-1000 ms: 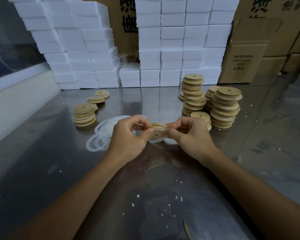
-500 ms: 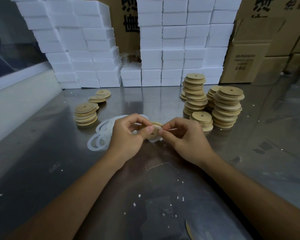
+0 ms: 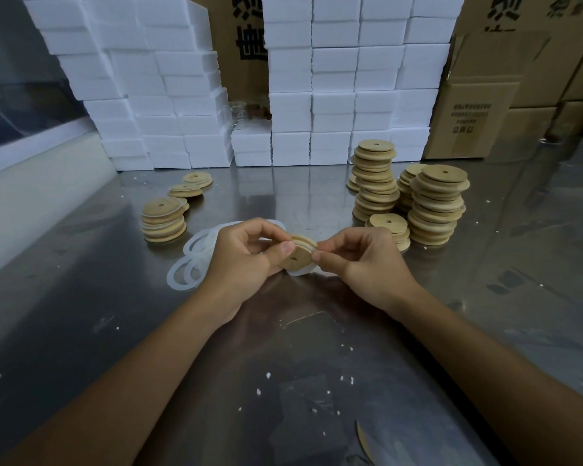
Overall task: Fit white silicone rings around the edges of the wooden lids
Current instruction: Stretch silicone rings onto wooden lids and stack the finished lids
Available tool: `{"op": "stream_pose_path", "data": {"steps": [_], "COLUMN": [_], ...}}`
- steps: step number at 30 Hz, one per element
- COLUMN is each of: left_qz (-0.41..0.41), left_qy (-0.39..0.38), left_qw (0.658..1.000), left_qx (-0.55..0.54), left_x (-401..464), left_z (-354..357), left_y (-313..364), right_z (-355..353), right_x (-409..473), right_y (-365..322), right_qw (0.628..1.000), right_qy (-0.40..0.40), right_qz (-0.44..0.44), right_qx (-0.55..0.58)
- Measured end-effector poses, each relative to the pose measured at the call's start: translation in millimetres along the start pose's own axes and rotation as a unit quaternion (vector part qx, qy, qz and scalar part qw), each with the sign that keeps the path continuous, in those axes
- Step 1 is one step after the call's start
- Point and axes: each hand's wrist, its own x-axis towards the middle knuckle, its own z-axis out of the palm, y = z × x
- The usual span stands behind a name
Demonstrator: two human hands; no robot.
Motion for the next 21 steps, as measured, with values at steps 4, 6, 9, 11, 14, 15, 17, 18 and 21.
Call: {"op": "stream_pose_path", "data": {"steps": [4,6,9,11,14,15,17,18,21], "left_qz": [-0.045,-0.063,-0.052,0.011,0.108,0.124,0.15,0.16,0.167], "left_qy": [0.036,0.045,0.046,0.038,0.021,0.022,0.024,0.023,0.026], "left_qw": [0.997,0.995,0.996,0.998,0.975,0.969,0.956,0.953,0.956], "left_qx": [-0.051,-0.07,-0.053,0.052,0.191,0.214,0.25,0.256,0.238], "left_x": [0.4,0.4,0.7,1.5,0.3,0.1,-0.5,-1.0,-1.2], "left_z": [1.8,3.2,4.5,4.4,6.2,6.0,5.4,4.9,4.6], "left_y": [4.4,5.2,2.9,-0.6,-3.8,-4.9,-5.6,-5.5,-4.0], "right_z": [3.1,2.0,0.3,0.4,1.3,1.9,3.5,4.6,7.3], "right_x": [-1.7,-1.1,0.3,0.5,-0.8,-1.5,-3.3,-3.9,-3.1], "right_y": [1.1,1.1,1.1,1.1,2.8,3.0,2.3,2.2,3.1], "right_qw": [0.999,0.999,1.0,1.0,0.997,0.993,0.982,0.978,0.975], "right_qy": [0.003,0.003,0.003,0.003,0.027,0.032,0.034,0.037,0.053], "right_qz": [-0.038,-0.04,-0.021,-0.008,-0.054,-0.078,-0.126,-0.144,-0.148], "right_qx": [-0.021,-0.016,0.009,0.023,-0.047,-0.081,-0.134,-0.149,-0.154]}}
